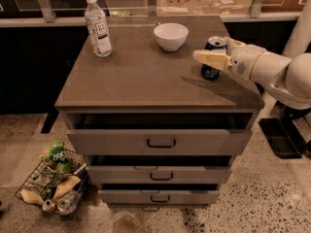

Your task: Pick pepsi can from white bowl and place on counter

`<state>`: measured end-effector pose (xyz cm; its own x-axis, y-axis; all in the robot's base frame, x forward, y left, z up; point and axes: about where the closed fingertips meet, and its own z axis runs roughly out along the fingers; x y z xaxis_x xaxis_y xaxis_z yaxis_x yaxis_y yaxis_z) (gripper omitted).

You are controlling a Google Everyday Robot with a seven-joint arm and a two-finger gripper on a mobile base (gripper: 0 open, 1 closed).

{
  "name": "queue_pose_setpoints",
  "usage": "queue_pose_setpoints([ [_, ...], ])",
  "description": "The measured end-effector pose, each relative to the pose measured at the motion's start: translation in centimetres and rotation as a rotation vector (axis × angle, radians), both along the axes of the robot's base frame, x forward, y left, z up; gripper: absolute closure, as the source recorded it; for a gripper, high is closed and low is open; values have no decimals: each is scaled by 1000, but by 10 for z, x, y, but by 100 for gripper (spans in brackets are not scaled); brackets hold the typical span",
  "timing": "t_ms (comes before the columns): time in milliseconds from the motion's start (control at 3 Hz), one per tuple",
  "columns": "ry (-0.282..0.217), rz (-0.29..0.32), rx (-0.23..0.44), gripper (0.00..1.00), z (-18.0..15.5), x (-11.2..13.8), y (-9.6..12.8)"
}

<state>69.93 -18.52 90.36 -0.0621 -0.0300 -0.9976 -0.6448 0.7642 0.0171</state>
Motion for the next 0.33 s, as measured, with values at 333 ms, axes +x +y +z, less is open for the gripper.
queue_pose_setpoints([
  [333, 0, 0, 0, 0, 0, 0, 0],
])
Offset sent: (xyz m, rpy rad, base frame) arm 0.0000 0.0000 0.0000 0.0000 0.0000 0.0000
